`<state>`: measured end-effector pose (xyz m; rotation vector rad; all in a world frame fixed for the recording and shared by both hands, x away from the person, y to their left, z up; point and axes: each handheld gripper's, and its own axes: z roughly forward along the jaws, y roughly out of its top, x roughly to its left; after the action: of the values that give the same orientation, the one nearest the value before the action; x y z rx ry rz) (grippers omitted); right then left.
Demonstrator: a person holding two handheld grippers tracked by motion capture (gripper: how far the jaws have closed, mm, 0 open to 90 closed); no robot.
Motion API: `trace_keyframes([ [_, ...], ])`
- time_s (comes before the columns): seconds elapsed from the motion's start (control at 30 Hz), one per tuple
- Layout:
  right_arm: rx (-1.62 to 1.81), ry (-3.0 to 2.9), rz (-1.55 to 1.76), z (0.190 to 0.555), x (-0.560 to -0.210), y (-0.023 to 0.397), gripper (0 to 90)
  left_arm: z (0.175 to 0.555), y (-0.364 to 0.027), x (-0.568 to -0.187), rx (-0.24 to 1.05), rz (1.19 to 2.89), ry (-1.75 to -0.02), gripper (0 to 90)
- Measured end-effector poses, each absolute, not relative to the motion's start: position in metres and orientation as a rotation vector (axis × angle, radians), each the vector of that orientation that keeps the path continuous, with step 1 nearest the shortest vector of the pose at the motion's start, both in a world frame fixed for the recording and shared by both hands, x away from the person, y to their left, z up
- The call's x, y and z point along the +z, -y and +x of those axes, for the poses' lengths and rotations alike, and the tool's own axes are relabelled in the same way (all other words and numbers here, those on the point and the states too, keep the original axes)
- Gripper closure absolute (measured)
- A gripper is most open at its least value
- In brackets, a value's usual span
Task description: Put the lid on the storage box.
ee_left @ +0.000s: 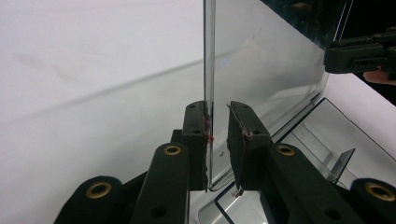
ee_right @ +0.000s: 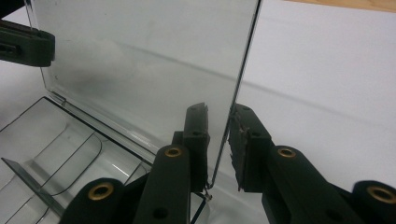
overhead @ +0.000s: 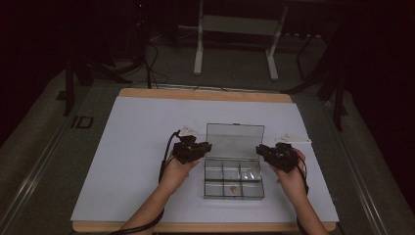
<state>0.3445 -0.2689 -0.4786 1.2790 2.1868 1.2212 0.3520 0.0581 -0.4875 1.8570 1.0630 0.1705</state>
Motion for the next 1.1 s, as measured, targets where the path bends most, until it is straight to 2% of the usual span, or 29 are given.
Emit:
trace_keyframes([
  [1.1, 1.286, -2.199, 1.191, 0.324, -0.472, 0.275, 75.7, 0.324, -0.061, -0.478, 0.288, 1.893, -0.954, 75.4],
])
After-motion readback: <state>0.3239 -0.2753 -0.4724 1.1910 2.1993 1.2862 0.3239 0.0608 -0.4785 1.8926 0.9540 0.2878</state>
